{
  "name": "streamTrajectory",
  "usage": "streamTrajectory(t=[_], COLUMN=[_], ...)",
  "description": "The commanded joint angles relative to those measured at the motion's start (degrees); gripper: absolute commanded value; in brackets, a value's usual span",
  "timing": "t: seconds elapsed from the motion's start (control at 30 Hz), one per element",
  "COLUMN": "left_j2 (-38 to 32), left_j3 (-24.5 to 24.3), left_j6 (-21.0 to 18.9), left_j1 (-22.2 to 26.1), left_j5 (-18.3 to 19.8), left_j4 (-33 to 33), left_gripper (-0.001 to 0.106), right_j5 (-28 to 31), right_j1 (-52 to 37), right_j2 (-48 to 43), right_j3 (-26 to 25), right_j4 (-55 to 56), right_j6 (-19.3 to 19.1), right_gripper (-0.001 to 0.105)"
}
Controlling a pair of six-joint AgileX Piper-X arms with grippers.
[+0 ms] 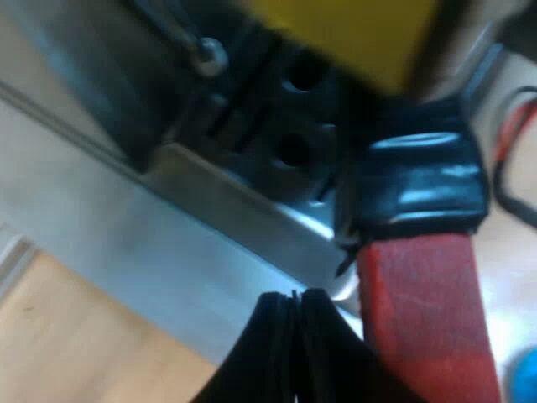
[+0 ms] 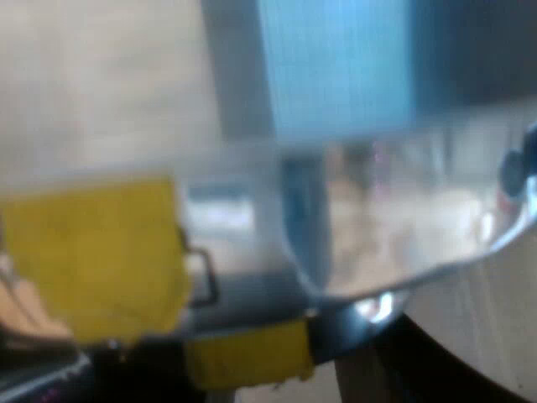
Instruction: Put the handle in the coffee machine
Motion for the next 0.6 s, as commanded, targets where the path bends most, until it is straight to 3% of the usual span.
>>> streamTrajectory(t=[0.03,0.37,0.6], left_j2=[-0.9,-1.3,-2.3], left_j3=[-0.1,0.7,5.3], left_j6=[0.0,-0.5,-6.2], left_j1=[-1.6,-3.6,-3.6], left_j5=[2.5,4.3,4.3], left_j4=[2.0,5.1,0.4], left_gripper=[0.0,0.0,0.0], right_j5=[-1.8,-1.8,-1.8], right_j1=[-0.2,-0.2,0.5], right_j2=[-1.9,-1.9,-2.3], right_j3=[-1.6,-1.6,-1.6], right_j4=[-4.3,-4.3,-1.4], right_j6=[-0.1,-0.1,-0.1], right_gripper=[0.032,0.032,0.032])
